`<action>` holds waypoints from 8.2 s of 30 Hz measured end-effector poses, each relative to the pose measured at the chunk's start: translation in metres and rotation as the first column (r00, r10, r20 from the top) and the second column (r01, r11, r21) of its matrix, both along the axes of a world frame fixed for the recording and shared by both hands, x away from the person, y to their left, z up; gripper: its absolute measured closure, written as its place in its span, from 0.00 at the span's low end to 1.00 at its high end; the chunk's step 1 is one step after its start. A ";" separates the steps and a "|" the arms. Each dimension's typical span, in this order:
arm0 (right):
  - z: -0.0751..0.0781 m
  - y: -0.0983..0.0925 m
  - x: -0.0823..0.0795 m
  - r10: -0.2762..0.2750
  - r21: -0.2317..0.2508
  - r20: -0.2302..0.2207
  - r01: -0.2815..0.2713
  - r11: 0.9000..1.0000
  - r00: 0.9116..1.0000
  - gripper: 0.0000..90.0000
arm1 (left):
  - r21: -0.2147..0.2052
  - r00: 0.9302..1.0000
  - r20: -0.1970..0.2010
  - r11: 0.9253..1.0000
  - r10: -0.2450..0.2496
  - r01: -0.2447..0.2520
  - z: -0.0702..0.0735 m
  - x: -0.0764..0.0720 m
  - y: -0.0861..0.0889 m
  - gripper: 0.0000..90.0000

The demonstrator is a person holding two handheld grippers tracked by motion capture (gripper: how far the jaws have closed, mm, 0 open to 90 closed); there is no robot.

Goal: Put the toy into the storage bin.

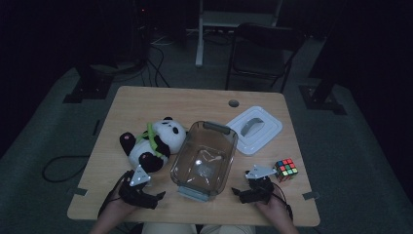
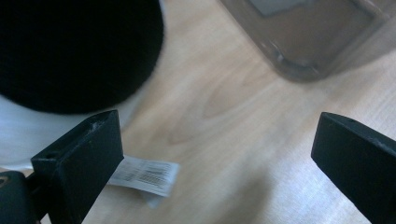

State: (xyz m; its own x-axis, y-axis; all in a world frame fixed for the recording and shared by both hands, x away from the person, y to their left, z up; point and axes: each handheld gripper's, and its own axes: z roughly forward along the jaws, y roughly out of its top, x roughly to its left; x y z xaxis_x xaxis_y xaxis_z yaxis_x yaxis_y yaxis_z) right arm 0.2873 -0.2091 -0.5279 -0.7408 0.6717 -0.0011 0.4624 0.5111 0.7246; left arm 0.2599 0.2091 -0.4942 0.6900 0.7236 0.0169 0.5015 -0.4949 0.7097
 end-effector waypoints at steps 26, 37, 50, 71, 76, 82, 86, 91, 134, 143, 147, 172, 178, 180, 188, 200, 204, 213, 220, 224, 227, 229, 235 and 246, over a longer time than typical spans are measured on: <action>0.000 0.000 0.000 0.000 0.000 0.000 0.000 1.000 1.000 0.14 | -0.035 0.997 0.065 0.998 -0.046 0.049 0.071 0.010 0.002 0.03; 0.000 0.000 0.000 -0.002 0.002 0.000 0.002 1.000 1.000 0.14 | -0.046 0.993 0.117 0.999 -0.017 0.023 0.094 0.040 0.005 0.03; 0.000 0.000 0.000 -0.001 0.001 -0.001 0.001 1.000 1.000 0.14 | -0.080 0.988 0.100 0.991 0.119 -0.111 0.088 0.098 0.011 0.03; 0.000 0.000 0.000 -0.002 0.001 -0.002 0.002 1.000 1.000 0.14 | -0.062 0.988 -0.003 0.986 0.156 -0.156 0.057 0.129 0.014 0.33; 0.000 0.001 0.000 -0.013 0.002 -0.004 0.013 1.000 1.000 0.14 | -0.080 0.986 -0.006 0.983 0.165 -0.165 0.051 0.127 0.016 0.50; 0.000 0.002 0.002 -0.029 0.000 -0.004 0.029 1.000 1.000 0.14 | -0.104 0.980 0.034 0.976 0.194 -0.190 0.052 0.126 0.019 0.75; 0.000 0.003 0.006 -0.056 0.004 -0.006 0.056 0.998 0.998 0.14 | -0.145 0.979 0.032 0.970 0.199 -0.193 0.059 0.126 0.024 0.78; 0.001 0.009 0.006 -0.064 0.031 -0.019 0.064 0.997 0.998 0.14 | -0.168 0.975 0.057 0.965 0.214 -0.202 0.076 0.120 0.030 0.79; 0.007 0.130 0.028 -0.083 0.090 -0.005 0.083 0.993 0.997 0.13 | -0.321 0.964 0.131 0.930 0.229 -0.178 0.167 0.101 -0.040 0.79; 0.006 0.122 0.028 -0.089 0.122 -0.027 0.092 0.988 0.996 0.13 | -0.206 0.991 0.107 0.977 0.083 -0.059 0.140 0.089 -0.079 0.75; 0.006 0.120 0.029 -0.086 0.123 -0.036 0.089 0.988 0.996 0.13 | -0.189 0.993 0.100 0.981 0.068 -0.048 0.135 0.088 -0.085 0.67; 0.008 0.104 0.030 -0.101 0.119 -0.042 0.106 0.987 0.994 0.13 | -0.266 0.990 0.063 0.958 0.125 -0.104 0.145 0.092 -0.011 0.50; 0.007 0.103 0.029 -0.095 0.118 -0.051 0.100 0.988 0.994 0.13 | -0.290 0.986 0.032 0.946 0.163 -0.147 0.136 0.099 0.011 0.50; 0.007 0.103 0.029 -0.094 0.117 -0.051 0.099 0.988 0.994 0.13 | -0.288 0.986 0.025 0.946 0.165 -0.151 0.131 0.098 0.015 0.48; 0.005 0.102 0.031 -0.097 0.110 -0.058 0.103 0.989 0.994 0.13 | -0.238 0.996 -0.024 0.967 0.085 -0.089 0.116 0.099 0.009 0.47; 0.004 0.101 0.031 -0.097 0.116 -0.064 0.104 0.988 0.993 0.13 | -0.124 0.996 -0.066 0.990 0.065 -0.073 0.101 0.100 0.009 0.43; 0.003 0.100 0.031 -0.097 0.116 -0.066 0.104 0.988 0.993 0.13 | -0.160 0.997 -0.045 0.985 0.064 -0.071 0.110 0.095 0.011 0.40; 0.002 0.100 0.030 -0.095 0.114 -0.071 0.103 0.988 0.993 0.13 | -0.283 0.996 0.044 0.957 0.075 -0.060 0.142 0.097 0.004 0.45; 0.002 0.098 0.031 -0.099 0.120 -0.075 0.107 0.987 0.992 0.13 | -0.305 0.993 0.105 0.952 0.056 -0.022 0.154 0.098 -0.013 0.73; 0.002 0.098 0.031 -0.099 0.119 -0.074 0.107 0.987 0.992 0.13 | -0.254 0.994 0.108 0.967 0.008 0.020 0.152 0.099 -0.023 0.81; 0.002 0.098 0.031 -0.098 0.119 -0.074 0.107 0.987 0.992 0.13 | -0.193 0.995 0.098 0.981 -0.007 0.026 0.146 0.102 -0.026 0.81; 0.002 0.098 0.031 -0.099 0.119 -0.075 0.107 0.987 0.992 0.13 | -0.191 0.996 0.093 0.981 -0.008 0.025 0.144 0.102 -0.025 0.81; 0.002 0.098 0.031 -0.099 0.117 -0.073 0.107 0.987 0.992 0.13 | -0.162 0.998 0.065 0.987 0.011 -0.001 0.135 0.105 -0.021 0.81; 0.002 0.098 0.031 -0.097 0.122 -0.076 0.106 0.987 0.992 0.13 | -0.101 0.999 0.013 0.994 0.037 -0.036 0.106 0.104 -0.016 0.82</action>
